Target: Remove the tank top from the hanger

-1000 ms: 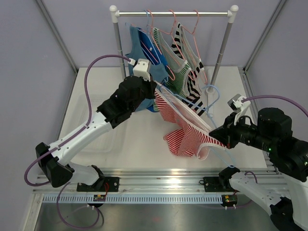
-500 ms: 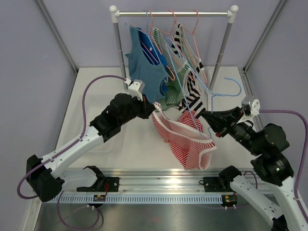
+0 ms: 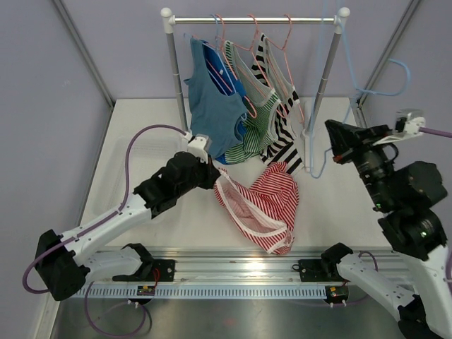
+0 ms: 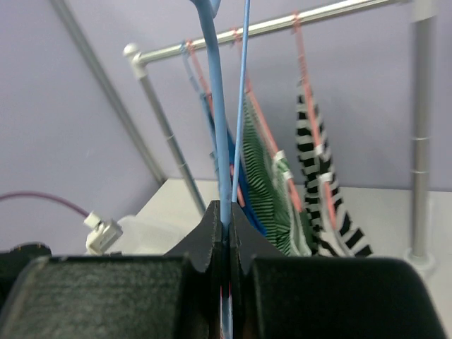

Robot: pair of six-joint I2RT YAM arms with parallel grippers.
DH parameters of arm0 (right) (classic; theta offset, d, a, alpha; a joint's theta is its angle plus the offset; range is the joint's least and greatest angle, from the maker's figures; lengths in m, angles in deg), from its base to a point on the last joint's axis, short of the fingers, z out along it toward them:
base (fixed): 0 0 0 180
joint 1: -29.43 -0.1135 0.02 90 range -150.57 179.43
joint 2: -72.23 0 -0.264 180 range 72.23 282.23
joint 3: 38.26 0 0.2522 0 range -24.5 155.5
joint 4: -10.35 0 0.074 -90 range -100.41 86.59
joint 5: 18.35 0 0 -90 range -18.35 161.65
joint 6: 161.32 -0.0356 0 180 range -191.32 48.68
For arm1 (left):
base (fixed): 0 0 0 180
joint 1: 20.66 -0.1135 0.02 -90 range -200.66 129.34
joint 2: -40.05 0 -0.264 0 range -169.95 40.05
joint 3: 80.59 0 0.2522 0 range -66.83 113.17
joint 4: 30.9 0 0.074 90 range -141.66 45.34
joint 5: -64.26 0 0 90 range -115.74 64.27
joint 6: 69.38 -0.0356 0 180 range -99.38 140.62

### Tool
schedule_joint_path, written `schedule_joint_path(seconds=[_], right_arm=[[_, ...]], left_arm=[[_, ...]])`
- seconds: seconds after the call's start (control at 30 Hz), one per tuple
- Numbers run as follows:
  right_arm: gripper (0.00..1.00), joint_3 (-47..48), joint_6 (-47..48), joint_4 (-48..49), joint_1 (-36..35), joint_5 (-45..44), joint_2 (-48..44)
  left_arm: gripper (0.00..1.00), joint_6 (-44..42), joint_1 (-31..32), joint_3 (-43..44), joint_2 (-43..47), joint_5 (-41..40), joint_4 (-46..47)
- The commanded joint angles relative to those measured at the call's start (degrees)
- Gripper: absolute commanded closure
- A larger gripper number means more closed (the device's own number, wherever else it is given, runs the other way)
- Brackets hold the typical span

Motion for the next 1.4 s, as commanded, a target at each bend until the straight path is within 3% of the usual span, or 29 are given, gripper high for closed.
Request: schedule_joint_path(seconds=[0.0, 0.07, 0.13, 0.2, 0.27, 0.37, 0.4, 0.53, 0.73, 1.0, 1.37], right_arm=[[1.00, 12.1, -1.1, -19.5, -0.3, -15.2, 0.5], [1.00, 16.8, -1.6, -31.1, -0.3, -19.1, 5.2], [1.00, 20.6, -1.0, -36.6, -0.3, -20.0, 7.7], [1.00, 22.4, 0.6, -38.4, -0.3, -19.1, 10.8], [1.00, 23.2, 1.6, -40.0, -0.3, -17.4, 13.5], [1.00, 24.4, 2.2, -42.3, -0.3, -16.3, 16.8], [1.00, 24.2, 2.2, -42.5, -0.3, -15.6, 17.2], [1.00, 23.8, 1.9, -43.3, 0.2, -16.7, 20.5], [1.00, 29.4, 3.9, -40.6, 11.1, -4.6, 29.8], [1.00, 49.5, 9.1, -43.5, 20.2, 9.1, 46.5], [1.00, 73.1, 8.8, -45.1, 23.6, 12.5, 67.0]], left_arm=[[0.99, 0.8, 0.4, 0.0, -2.9, -4.6, 1.1], [0.85, 1.4, 1.1, 0.7, -5.8, -4.5, 1.1], [0.80, 1.9, 2.1, 1.7, -7.2, -5.0, 0.8], [0.59, 2.2, 3.2, 2.4, -8.4, -5.6, 0.0], [0.46, 2.3, 4.1, 3.2, -8.2, -7.1, -0.6], [0.07, 2.8, 5.5, 4.3, -6.1, -10.9, -4.1], [0.01, 3.0, 5.9, 4.8, -5.4, -11.9, -6.4], [0.01, 3.8, 6.9, 6.2, 0.1, -16.9, -12.2], [0.01, 3.4, 7.5, 7.1, 7.0, -17.3, -17.2], [0.01, 3.5, 8.1, 8.1, 12.5, -16.3, -22.0], [0.01, 2.5, 9.3, 8.1, 12.8, -17.3, -23.5]])
